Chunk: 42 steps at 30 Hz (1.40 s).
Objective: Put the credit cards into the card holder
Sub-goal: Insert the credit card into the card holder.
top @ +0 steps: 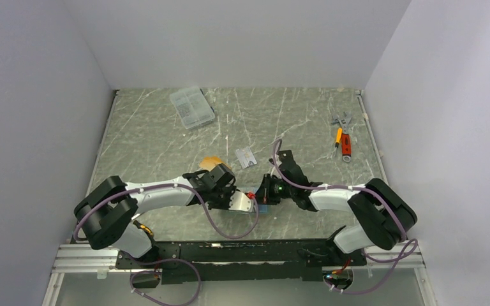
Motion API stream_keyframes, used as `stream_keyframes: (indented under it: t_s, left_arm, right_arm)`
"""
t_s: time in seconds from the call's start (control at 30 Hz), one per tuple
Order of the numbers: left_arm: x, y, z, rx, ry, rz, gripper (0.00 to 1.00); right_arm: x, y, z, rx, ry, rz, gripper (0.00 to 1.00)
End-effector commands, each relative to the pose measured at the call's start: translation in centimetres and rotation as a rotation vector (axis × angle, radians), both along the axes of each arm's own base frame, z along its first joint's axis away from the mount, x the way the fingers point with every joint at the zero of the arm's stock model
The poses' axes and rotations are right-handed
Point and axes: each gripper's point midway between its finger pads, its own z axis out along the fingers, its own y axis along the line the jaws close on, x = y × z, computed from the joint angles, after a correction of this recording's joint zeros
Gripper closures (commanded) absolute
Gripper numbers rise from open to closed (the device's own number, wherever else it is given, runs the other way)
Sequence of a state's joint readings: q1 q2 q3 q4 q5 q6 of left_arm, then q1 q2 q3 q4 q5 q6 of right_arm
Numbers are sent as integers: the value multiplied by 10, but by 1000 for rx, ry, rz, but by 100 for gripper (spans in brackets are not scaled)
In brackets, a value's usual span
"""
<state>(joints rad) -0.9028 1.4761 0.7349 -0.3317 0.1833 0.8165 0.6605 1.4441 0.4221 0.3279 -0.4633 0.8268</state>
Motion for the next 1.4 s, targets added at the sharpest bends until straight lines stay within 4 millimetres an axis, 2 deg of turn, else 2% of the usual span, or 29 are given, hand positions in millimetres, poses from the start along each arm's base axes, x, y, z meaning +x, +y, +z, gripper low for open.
stream_keyframes:
  t_s: [0.0,0.33,0.67,0.83,0.93,1.0,1.23,1.37]
  left_arm:
    - [11,-11,0,6,-52,-11,70]
    - [-19,-32,-4,15,43,-46,72]
    - [-27,-34,-1,34,61,-62,72]
    - [-23,-34,18,28,38,-56,75]
    - [-18,-42,39,4,29,-41,77]
    - [-15,-47,43,-7,21,-36,76]
    - [-8,-37,-1,74,-4,-42,76]
    - [-8,-34,-8,87,-9,-34,77]
  right_arm:
    - [8,-5,9,1,-56,-40,100]
    - [20,-33,10,-7,-82,-148,100]
    - [27,-36,17,11,-110,-172,100]
    - [30,-35,14,39,-112,-202,100]
    - [31,-36,10,34,-112,-206,100]
    - [31,-36,8,32,-111,-207,100]
    - [30,-39,6,38,-117,-227,100]
    - [28,-41,3,43,-118,-238,100]
